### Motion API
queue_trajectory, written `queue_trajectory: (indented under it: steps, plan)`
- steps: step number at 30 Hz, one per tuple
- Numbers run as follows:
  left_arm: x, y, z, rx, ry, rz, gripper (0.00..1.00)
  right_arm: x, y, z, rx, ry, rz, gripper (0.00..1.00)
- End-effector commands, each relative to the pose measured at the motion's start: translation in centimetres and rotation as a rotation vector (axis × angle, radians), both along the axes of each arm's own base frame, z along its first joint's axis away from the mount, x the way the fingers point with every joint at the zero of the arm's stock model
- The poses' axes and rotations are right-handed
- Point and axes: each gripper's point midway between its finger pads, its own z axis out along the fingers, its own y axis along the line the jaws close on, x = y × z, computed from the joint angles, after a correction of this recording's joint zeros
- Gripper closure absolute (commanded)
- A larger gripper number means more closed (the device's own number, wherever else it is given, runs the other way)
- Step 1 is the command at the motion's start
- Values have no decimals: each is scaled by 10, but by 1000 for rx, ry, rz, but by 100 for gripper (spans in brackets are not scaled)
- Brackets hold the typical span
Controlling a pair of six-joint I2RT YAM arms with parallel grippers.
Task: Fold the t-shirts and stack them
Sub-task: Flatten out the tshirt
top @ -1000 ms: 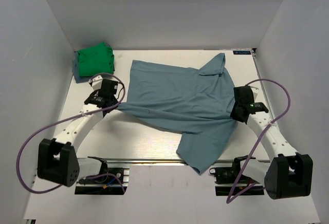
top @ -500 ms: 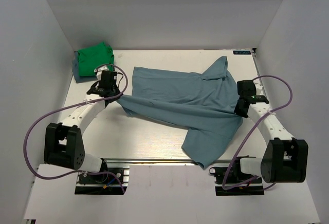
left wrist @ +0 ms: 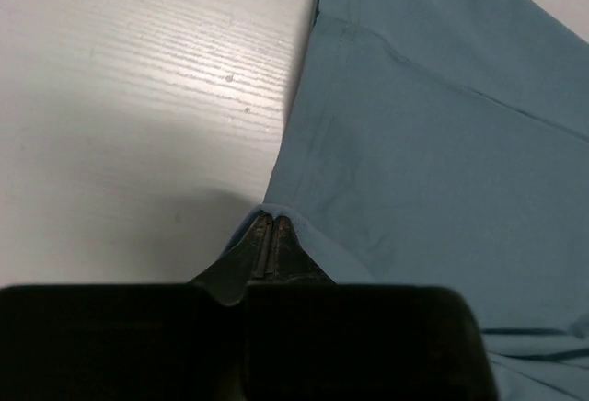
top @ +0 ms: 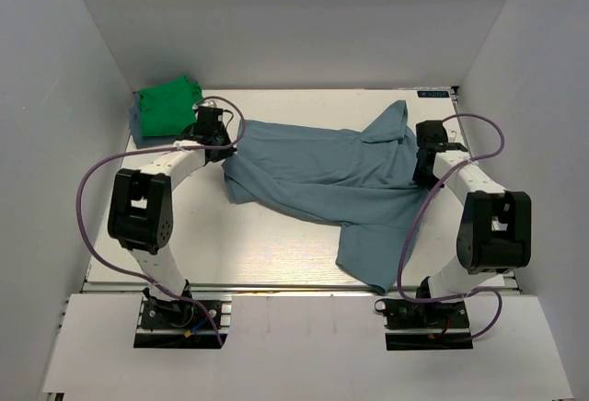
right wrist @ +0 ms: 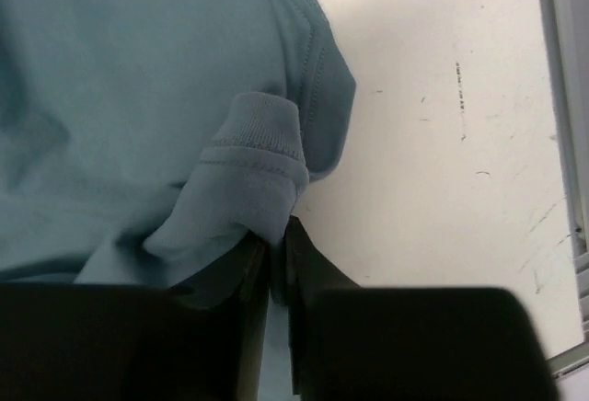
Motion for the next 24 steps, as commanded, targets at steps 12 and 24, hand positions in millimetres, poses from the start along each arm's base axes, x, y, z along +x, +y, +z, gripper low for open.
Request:
queue_trajectory:
  steps: [12,24]
  plan:
    - [14,6,24,39,-50,-13,25,-16,17,49,99,-137,47,27]
    - [-68,38,-12,117,13,46,8,-96,71,44,375,-60,186,10]
